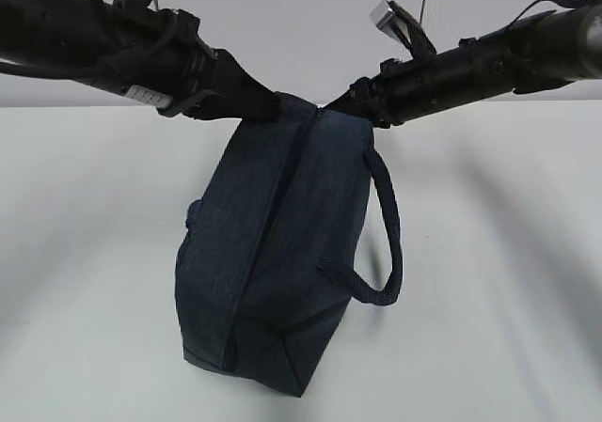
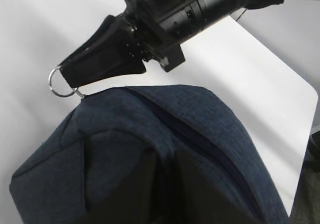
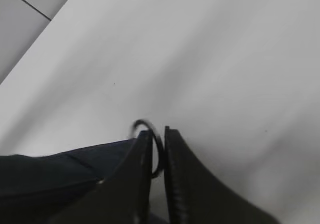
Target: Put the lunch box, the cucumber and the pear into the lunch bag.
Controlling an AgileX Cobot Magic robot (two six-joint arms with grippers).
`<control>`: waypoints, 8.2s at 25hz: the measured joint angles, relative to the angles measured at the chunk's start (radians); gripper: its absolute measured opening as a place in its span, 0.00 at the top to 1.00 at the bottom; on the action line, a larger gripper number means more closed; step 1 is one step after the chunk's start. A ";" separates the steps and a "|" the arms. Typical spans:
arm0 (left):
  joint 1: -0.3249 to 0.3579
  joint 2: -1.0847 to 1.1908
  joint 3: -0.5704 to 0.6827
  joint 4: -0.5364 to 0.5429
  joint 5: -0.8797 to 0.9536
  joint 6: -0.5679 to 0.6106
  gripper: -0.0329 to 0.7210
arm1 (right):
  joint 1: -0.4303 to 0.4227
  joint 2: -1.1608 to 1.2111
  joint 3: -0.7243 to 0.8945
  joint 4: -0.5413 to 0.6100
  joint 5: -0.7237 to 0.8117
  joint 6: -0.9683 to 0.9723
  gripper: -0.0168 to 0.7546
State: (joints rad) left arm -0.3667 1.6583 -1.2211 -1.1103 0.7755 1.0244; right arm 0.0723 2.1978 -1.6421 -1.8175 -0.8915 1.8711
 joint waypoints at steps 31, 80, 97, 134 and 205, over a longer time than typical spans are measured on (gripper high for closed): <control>0.001 0.092 -0.014 -0.001 -0.353 0.006 0.44 | -0.011 -0.188 -0.064 -0.023 0.013 0.014 0.43; 0.218 -0.126 -0.014 0.535 0.021 -0.347 0.43 | 0.117 -0.339 0.119 1.326 1.481 -1.356 0.65; 0.218 -0.293 -0.016 0.832 0.151 -0.670 0.43 | 0.424 -0.752 0.119 1.367 1.800 -1.528 0.68; 0.218 -1.470 0.502 0.879 0.458 -0.844 0.43 | 0.430 -1.912 0.776 1.844 2.116 -1.973 0.68; 0.368 -1.677 0.690 0.908 0.336 -0.917 0.38 | 0.020 -2.213 1.148 1.742 2.045 -1.898 0.39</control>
State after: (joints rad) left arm 0.0011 -0.0185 -0.5314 -0.2022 1.1112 0.1071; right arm 0.0920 -0.0149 -0.4945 -0.0751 1.1534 -0.0270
